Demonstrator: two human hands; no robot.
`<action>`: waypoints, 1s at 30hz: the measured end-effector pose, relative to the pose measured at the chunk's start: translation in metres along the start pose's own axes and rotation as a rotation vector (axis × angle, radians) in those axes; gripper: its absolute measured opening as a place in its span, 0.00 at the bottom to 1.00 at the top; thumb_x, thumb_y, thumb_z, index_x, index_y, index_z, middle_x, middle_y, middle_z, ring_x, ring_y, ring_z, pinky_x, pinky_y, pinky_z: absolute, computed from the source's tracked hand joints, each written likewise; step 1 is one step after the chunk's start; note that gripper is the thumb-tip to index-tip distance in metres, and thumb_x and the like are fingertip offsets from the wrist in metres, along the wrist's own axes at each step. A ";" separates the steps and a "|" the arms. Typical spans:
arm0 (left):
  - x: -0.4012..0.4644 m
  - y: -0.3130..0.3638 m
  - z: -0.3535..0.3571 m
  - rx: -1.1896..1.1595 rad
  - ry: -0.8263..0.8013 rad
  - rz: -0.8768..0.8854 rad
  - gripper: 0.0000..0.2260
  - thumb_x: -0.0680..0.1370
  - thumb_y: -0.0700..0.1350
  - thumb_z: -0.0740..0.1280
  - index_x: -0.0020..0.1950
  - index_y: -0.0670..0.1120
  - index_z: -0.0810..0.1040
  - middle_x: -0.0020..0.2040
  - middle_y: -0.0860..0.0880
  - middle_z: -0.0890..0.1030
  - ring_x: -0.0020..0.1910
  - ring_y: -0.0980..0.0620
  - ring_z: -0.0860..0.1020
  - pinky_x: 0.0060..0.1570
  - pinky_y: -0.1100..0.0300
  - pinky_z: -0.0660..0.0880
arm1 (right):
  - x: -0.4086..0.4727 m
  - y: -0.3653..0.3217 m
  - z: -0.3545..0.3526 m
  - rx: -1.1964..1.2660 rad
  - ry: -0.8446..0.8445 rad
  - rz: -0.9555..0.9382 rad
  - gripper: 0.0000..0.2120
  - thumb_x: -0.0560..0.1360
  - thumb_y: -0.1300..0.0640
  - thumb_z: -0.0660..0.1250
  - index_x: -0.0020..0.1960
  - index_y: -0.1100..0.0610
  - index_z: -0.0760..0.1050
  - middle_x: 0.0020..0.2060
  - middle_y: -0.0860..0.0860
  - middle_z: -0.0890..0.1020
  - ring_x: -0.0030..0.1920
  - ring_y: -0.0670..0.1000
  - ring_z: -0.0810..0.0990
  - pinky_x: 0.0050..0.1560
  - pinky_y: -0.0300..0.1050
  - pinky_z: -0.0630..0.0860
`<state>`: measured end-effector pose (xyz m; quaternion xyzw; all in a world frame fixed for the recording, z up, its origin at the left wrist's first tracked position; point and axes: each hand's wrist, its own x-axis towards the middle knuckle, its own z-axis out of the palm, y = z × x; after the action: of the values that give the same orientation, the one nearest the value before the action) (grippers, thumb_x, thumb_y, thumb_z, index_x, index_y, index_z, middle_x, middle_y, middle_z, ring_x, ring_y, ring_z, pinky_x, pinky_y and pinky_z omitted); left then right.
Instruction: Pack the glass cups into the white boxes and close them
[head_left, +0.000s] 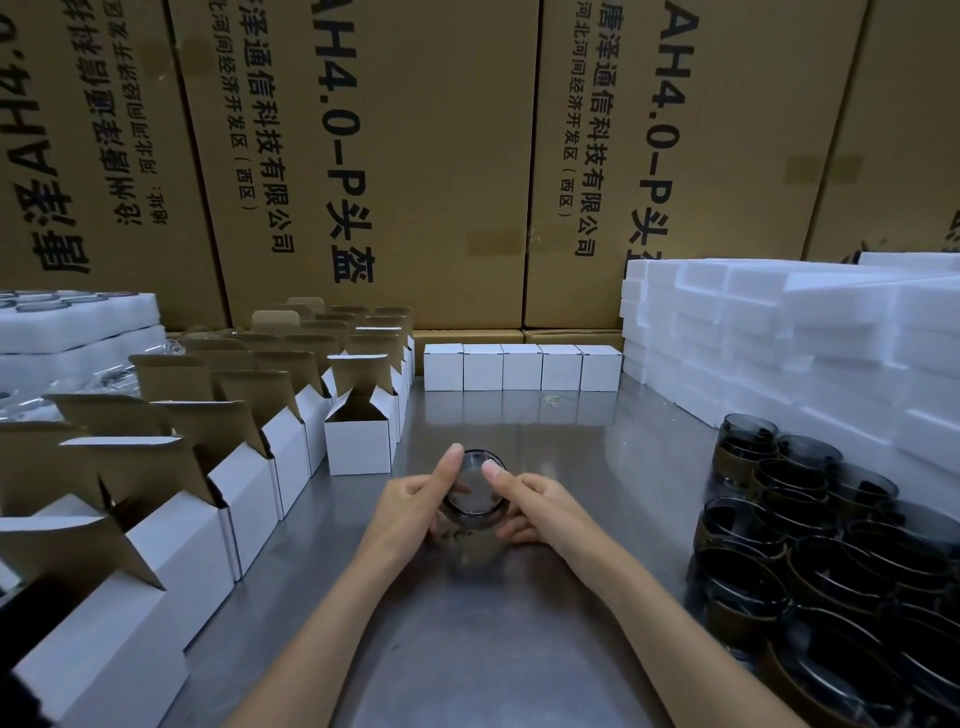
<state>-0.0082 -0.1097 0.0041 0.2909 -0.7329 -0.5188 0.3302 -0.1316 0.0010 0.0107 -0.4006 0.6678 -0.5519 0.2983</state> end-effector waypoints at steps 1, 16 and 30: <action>-0.001 0.000 -0.001 -0.002 -0.006 0.009 0.28 0.65 0.72 0.60 0.28 0.49 0.81 0.22 0.51 0.73 0.26 0.54 0.72 0.27 0.68 0.68 | -0.001 -0.001 0.000 0.002 -0.013 0.004 0.33 0.60 0.27 0.70 0.46 0.57 0.76 0.30 0.43 0.82 0.36 0.46 0.83 0.42 0.39 0.76; 0.000 -0.008 0.000 -0.007 -0.099 0.277 0.29 0.65 0.38 0.79 0.61 0.55 0.75 0.59 0.57 0.78 0.53 0.67 0.78 0.50 0.72 0.73 | -0.004 0.006 -0.010 0.219 -0.084 -0.064 0.26 0.71 0.77 0.65 0.65 0.61 0.64 0.61 0.59 0.77 0.60 0.54 0.77 0.62 0.48 0.73; 0.001 -0.015 0.004 0.166 -0.029 0.383 0.28 0.67 0.42 0.78 0.58 0.61 0.70 0.58 0.62 0.77 0.61 0.61 0.75 0.62 0.61 0.71 | 0.004 0.016 -0.007 0.061 -0.008 -0.219 0.37 0.67 0.72 0.72 0.66 0.43 0.64 0.65 0.42 0.69 0.61 0.44 0.74 0.53 0.39 0.76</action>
<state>-0.0112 -0.1127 -0.0105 0.1650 -0.8197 -0.3884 0.3873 -0.1426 0.0016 -0.0030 -0.4641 0.6016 -0.5997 0.2509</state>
